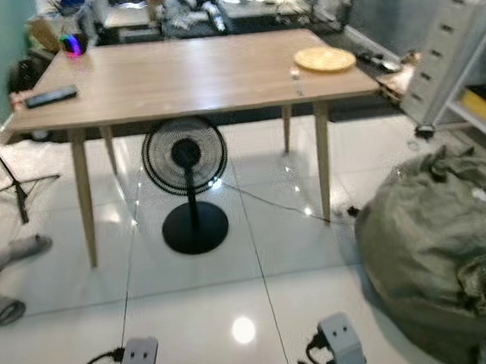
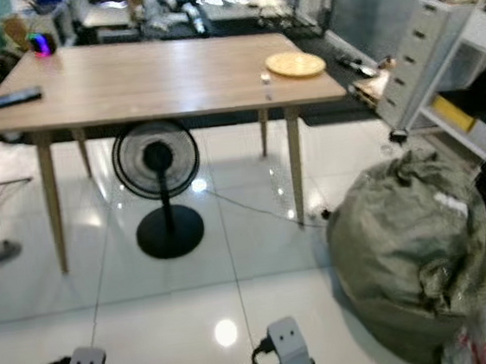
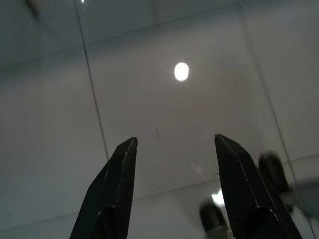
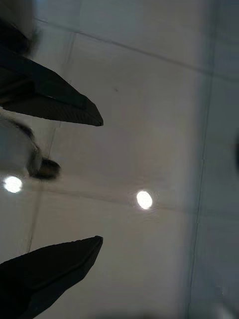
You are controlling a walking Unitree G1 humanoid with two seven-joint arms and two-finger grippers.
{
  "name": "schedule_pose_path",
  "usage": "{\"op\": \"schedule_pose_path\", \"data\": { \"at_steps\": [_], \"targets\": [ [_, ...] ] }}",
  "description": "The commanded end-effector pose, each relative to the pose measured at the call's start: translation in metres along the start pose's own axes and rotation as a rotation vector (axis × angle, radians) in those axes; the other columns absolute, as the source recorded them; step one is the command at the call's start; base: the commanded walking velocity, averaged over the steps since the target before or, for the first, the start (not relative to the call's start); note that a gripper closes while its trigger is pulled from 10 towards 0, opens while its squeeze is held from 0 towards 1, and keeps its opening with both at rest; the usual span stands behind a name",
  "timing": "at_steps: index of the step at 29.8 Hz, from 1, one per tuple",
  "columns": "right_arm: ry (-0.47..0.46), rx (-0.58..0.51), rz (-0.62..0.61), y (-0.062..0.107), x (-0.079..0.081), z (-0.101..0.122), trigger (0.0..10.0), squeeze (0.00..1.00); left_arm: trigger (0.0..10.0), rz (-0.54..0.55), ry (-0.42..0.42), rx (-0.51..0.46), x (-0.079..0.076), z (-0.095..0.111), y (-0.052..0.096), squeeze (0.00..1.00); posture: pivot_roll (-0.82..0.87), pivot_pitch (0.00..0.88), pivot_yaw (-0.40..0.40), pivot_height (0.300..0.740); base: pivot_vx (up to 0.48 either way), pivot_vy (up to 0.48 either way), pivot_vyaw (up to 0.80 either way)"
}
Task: Setting the table
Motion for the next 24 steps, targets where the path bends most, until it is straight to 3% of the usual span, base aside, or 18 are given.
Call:
{"op": "schedule_pose_path", "data": {
  "at_steps": [1,2,4,6,7,10,11,12,13,20,24],
  "targets": [
    [-0.022,-0.175,-0.027,-0.004,-0.009,0.052,10.0,0.0,10.0,0.076,0.024,-0.117,0.026,0.037,-0.006,0.0,-0.04,0.0,0.077,0.74,0.0,0.0,-0.78],
    [-0.022,-0.175,-0.027,-0.004,-0.009,0.052,10.0,0.0,10.0,0.076,0.024,-0.117,0.026,0.037,-0.006,0.0,-0.04,0.0,0.077,0.74,0.0,0.0,-0.78],
    [-0.027,-0.277,-0.021,-0.004,-0.009,0.085,10.0,0.0,10.0,0.116,0.041,-0.186,0.04,0.062,-0.007,0.0,-0.04,0.0,0.078,0.74,0.0,0.0,-0.78],
    [-0.027,-0.277,-0.021,-0.004,-0.009,0.085,10.0,0.0,10.0,0.116,0.041,-0.186,0.04,0.062,-0.007,0.0,-0.04,0.0,0.078,0.74,0.0,0.0,-0.78],
    [-0.03,-0.318,-0.019,-0.003,-0.009,0.098,10.0,0.0,10.0,0.133,0.045,-0.216,0.046,0.073,-0.007,0.0,-0.04,0.0,0.078,0.74,0.0,0.0,-0.78],
    [-0.075,-0.536,-0.023,0.006,-0.005,0.167,10.0,0.0,10.0,0.21,0.098,-0.394,0.068,0.134,0.001,0.0,-0.03,0.0,0.079,0.74,0.0,0.0,-0.79],
    [-0.096,-0.589,-0.021,0.01,-0.003,0.183,10.0,0.0,10.0,0.227,0.096,-0.425,0.071,0.146,0.003,0.0,-0.03,0.0,0.078,0.74,0.0,0.0,-0.8],
    [-0.096,-0.589,-0.021,0.01,-0.003,0.183,10.0,0.0,10.0,0.227,0.096,-0.425,0.071,0.146,0.003,0.0,-0.03,0.0,0.078,0.74,0.0,0.0,-0.8],
    [-0.105,-0.656,0.005,0.016,0.006,0.201,10.0,0.0,10.0,0.242,0.116,-0.478,0.072,0.162,0.007,0.0,-0.03,0.0,0.077,0.74,0.368,0.0,0.0],
    [-0.108,-0.729,0.055,0.025,0.022,0.22,10.0,0.0,10.0,0.258,0.132,-0.519,0.069,0.179,0.011,0.0,-0.03,0.0,0.075,0.74,0.464,0.0,0.0],
    [-0.102,-0.783,0.096,0.039,0.036,0.234,10.0,0.0,10.0,0.24,0.112,-0.572,0.062,0.198,0.021,0.0,-0.03,0.0,0.076,0.74,0.48,0.0,0.0]
  ]
}}
Point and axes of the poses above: a point about 5 cm out from each wrist's last joint towards the gripper, its own y axis pointing back from the gripper into the wrist, its own z axis along the axis of the wrist's last joint, x = y × z, the point moved 3 cm from there along -y, pointing out of the wrist towards the gripper, and after that the axes turned 14 degrees about -y, right-handed, at the moved point
